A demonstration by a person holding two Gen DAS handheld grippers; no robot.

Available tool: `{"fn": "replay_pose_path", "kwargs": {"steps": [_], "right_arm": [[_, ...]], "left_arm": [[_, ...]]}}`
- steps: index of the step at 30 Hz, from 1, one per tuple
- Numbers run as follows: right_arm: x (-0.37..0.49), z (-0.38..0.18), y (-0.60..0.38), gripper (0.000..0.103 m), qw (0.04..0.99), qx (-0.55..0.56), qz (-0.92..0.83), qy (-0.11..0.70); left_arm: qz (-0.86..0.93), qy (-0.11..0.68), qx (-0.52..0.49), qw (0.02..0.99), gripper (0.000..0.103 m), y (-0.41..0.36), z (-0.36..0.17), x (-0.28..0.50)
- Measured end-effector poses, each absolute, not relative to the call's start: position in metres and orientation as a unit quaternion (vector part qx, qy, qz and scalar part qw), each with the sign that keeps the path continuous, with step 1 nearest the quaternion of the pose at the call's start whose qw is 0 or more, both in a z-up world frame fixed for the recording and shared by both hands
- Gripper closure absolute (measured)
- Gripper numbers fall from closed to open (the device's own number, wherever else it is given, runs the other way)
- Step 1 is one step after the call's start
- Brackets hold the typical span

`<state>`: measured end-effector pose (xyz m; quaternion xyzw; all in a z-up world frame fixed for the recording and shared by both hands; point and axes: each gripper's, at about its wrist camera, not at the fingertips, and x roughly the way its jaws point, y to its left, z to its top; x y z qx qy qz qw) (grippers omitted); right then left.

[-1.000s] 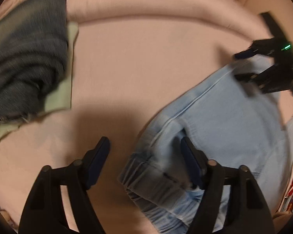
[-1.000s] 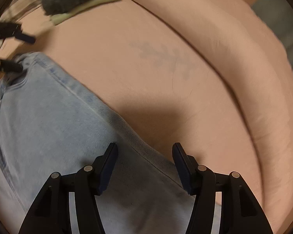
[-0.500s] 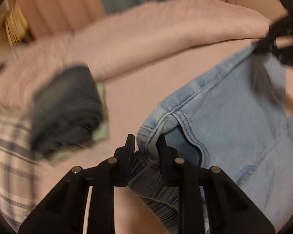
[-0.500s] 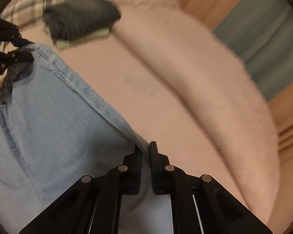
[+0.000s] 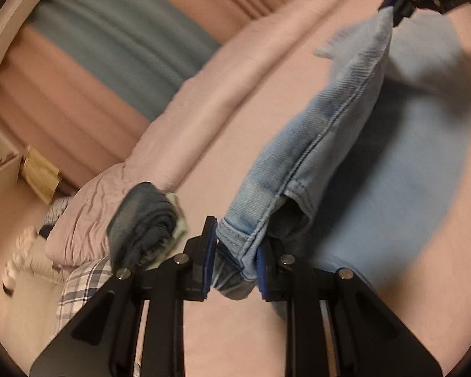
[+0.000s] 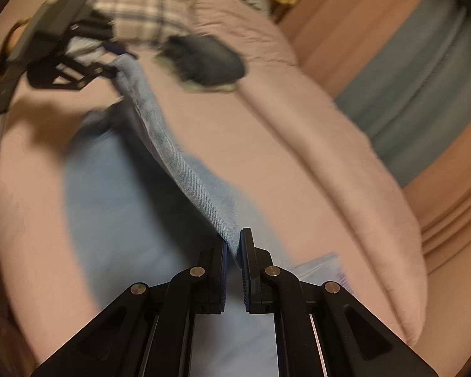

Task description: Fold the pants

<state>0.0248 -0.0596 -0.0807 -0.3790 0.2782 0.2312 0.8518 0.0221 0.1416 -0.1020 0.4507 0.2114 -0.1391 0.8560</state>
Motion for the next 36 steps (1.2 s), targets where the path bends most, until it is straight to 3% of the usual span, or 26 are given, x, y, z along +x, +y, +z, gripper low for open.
{"fn": "replay_pose_path", "kwargs": {"steps": [5,9,14,20,28,33,36], "right_arm": [[0.002,-0.129,-0.054,0.095,0.82,-0.396,0.255,0.326],[0.001,-0.153,-0.05,0.095,0.801,-0.414,0.255,0.349],[-0.009,-0.137,-0.053,0.095,0.808,-0.407,0.258,0.339],[-0.021,-0.173,-0.049,0.095,0.788,-0.423,0.262,0.363],[-0.03,-0.155,-0.054,0.095,0.803,-0.398,0.263,0.357],[-0.029,-0.173,-0.054,0.095,0.804,-0.384,0.262,0.37],[-0.029,-0.169,-0.056,0.095,0.81,-0.376,0.258,0.368]], "left_arm": [[-0.143,0.223,0.531,0.805,0.081,0.133,-0.155,-0.008],[-0.147,0.23,0.521,0.809,0.081,0.134,-0.155,0.001],[-0.154,0.238,0.495,0.821,0.081,0.145,-0.144,0.008],[-0.164,0.245,0.5,0.814,0.081,0.14,-0.162,-0.002],[-0.17,0.254,0.475,0.825,0.081,0.141,-0.156,-0.005],[-0.164,0.258,0.481,0.822,0.08,0.137,-0.164,-0.005],[-0.155,0.27,0.475,0.823,0.07,0.138,-0.158,-0.007]]}}
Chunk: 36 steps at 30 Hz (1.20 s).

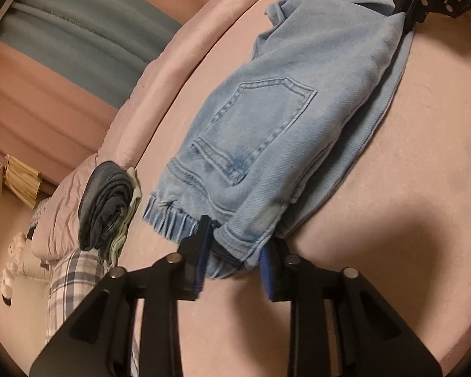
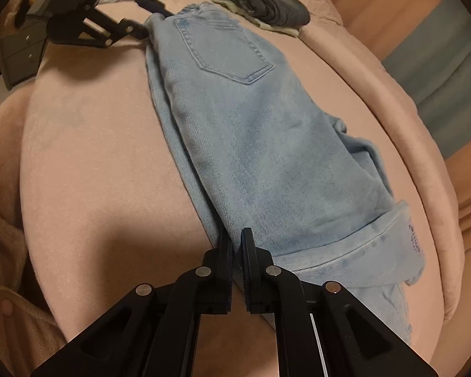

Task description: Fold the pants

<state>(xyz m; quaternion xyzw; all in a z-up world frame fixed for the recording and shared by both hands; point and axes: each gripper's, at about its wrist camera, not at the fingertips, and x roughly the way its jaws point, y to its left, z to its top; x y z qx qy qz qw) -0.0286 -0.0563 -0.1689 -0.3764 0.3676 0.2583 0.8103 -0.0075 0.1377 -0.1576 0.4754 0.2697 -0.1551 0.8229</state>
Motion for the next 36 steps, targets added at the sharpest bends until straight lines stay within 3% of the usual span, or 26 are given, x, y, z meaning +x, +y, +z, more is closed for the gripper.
{"fn": "replay_pose_path", "kwargs": {"steps": [3,5,6,11,16,20,23,29,36], "right_arm": [[-0.031,-0.157,-0.065,0.087,0.814,-0.346,0.269,0.381],[-0.037,-0.144,-0.072,0.063,0.822,-0.312,0.287,0.381],[-0.04,-0.136,-0.078,0.059,0.829,-0.288,0.297,0.375],[-0.021,-0.109,-0.096,0.059,0.863,-0.155,0.313,0.365],[0.019,-0.126,-0.1,0.059,0.887,-0.076,0.245,0.383],[0.025,-0.17,-0.088,0.059,0.869,-0.107,0.207,0.436],[0.016,-0.174,-0.091,0.059,0.876,-0.111,0.22,0.414],[0.04,-0.133,-0.131,0.058,0.877,0.006,0.239,0.417],[0.14,-0.115,-0.208,0.053,0.893,0.151,0.063,0.419]], "left_arm": [[-0.161,0.295,0.449,0.828,0.061,0.144,-0.143,-0.016],[-0.168,0.305,0.417,0.839,0.06,0.148,-0.132,-0.022],[-0.173,0.309,0.398,0.846,0.06,0.148,-0.126,-0.024],[-0.211,0.307,0.278,0.885,0.057,0.128,-0.098,-0.018],[-0.216,0.321,0.185,0.903,0.055,0.082,-0.107,0.013],[-0.191,0.397,0.197,0.876,0.055,0.054,-0.159,0.034],[-0.205,0.386,0.161,0.885,0.055,0.063,-0.162,0.032],[-0.201,0.401,0.135,0.883,0.055,0.064,-0.142,0.036],[-0.255,0.388,0.063,0.883,0.047,0.039,-0.131,0.038]]}}
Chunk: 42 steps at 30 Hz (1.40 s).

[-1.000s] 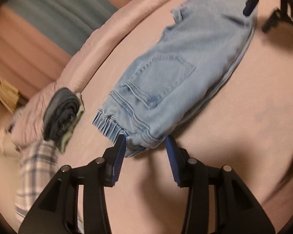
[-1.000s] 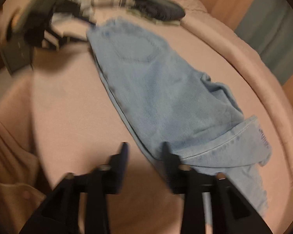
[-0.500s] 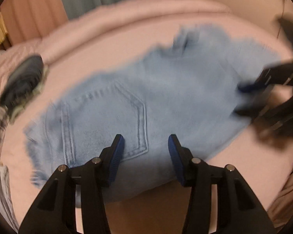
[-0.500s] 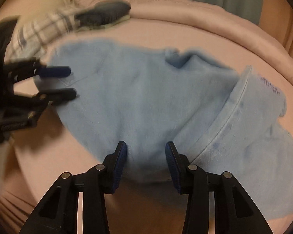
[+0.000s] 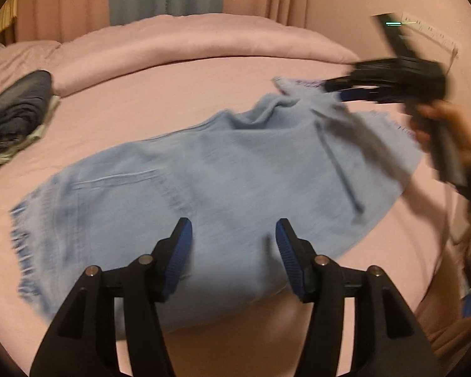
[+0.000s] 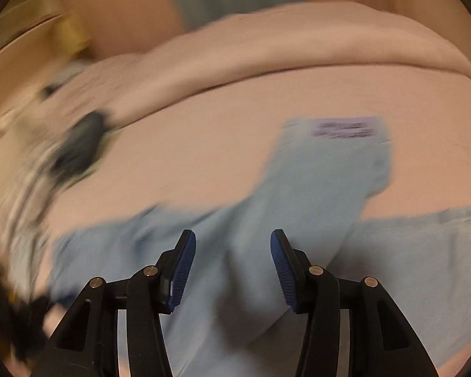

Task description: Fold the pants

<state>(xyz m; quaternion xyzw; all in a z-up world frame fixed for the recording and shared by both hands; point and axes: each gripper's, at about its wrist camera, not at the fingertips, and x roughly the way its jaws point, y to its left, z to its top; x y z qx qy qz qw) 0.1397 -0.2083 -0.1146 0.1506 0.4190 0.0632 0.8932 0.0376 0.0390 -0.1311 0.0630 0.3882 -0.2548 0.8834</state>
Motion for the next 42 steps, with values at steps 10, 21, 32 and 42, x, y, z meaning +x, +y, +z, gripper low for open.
{"fn": "replay_pose_path", "kwargs": {"steps": [10,21,32,42], "right_arm": [[0.27,-0.156,-0.171,0.053,0.859,0.037,-0.058,0.508],[0.163,-0.088,-0.244,0.095,0.913,0.199,-0.02,0.355],[-0.027,-0.144,-0.352,0.095,0.869,0.39,-0.078,0.295],[-0.04,-0.177,-0.371,0.07,0.833,0.482,-0.078,0.26]], "left_arm": [[-0.277,0.412,0.039,0.867,0.041,0.002,-0.156,0.049],[-0.282,0.414,0.06,0.863,0.038,-0.004,-0.156,0.053],[-0.267,0.429,0.076,0.86,0.035,-0.015,-0.16,0.061],[-0.247,0.452,0.069,0.855,0.034,-0.016,-0.162,0.07]]}}
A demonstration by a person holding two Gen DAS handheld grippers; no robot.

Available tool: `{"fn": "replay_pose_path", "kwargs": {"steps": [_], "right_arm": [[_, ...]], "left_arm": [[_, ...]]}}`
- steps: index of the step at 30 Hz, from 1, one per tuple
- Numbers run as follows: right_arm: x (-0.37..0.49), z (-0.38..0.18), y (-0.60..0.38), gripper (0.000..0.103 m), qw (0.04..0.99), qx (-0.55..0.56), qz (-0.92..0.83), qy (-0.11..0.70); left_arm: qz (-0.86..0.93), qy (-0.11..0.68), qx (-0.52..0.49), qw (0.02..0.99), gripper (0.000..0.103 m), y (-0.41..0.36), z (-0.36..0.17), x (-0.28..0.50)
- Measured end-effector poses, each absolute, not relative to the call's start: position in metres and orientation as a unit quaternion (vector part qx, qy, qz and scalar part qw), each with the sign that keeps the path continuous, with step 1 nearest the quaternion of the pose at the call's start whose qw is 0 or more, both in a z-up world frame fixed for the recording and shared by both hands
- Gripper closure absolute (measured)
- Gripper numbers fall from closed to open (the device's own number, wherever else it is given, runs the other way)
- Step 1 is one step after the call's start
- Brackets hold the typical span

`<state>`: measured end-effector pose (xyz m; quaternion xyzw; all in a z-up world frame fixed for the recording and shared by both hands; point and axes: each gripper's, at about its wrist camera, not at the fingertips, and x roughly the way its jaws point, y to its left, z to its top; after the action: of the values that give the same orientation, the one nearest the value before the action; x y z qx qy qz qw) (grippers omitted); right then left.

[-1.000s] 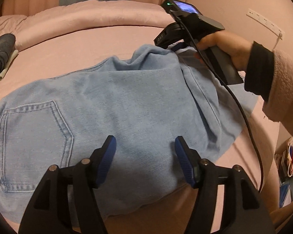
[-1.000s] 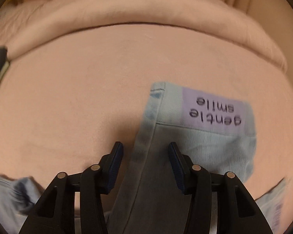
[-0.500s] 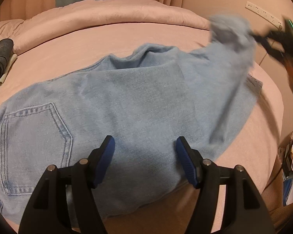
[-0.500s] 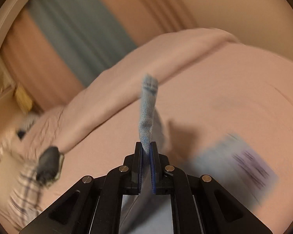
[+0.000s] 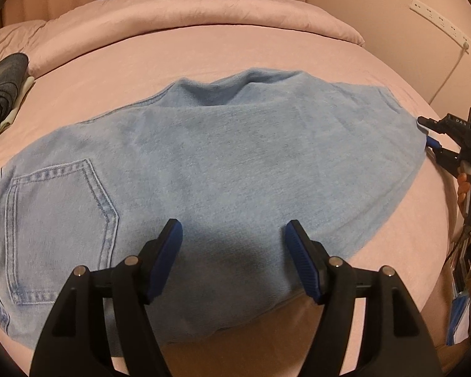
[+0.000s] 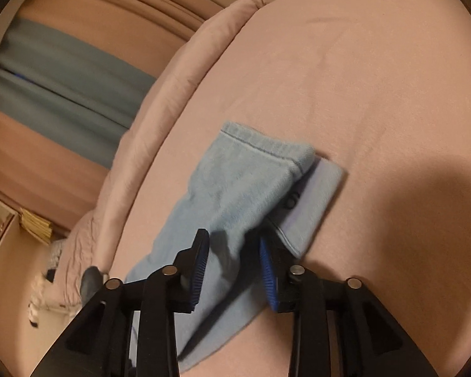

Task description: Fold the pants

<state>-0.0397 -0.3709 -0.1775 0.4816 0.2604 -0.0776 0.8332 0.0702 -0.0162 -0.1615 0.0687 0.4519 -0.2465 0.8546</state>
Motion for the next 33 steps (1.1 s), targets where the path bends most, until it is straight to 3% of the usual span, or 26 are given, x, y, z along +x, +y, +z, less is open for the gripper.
{"fn": "replay_pose_path", "kwargs": {"steps": [3,5,7,31,33], "right_arm": [[-0.041,-0.178,-0.379,0.071,0.841,0.463,-0.082,0.267],[-0.042,-0.174,-0.377,0.095,0.854,0.425,-0.1,0.283],[-0.048,-0.172,-0.377,0.097,0.859,0.423,-0.095,0.274],[-0.062,-0.184,-0.394,0.099,0.828,0.452,-0.098,0.317],[-0.075,-0.169,-0.398,0.089,0.837,0.435,-0.129,0.306]], "left_arm": [[-0.243,0.454,0.069,0.854,0.034,-0.014,-0.163,0.068],[-0.242,0.455,0.075,0.854,0.034,-0.012,-0.163,0.067],[-0.243,0.456,0.078,0.853,0.034,-0.011,-0.163,0.066],[-0.239,0.46,0.062,0.853,0.034,0.023,-0.157,0.058],[-0.233,0.46,0.066,0.854,0.034,0.03,-0.153,0.056]]}}
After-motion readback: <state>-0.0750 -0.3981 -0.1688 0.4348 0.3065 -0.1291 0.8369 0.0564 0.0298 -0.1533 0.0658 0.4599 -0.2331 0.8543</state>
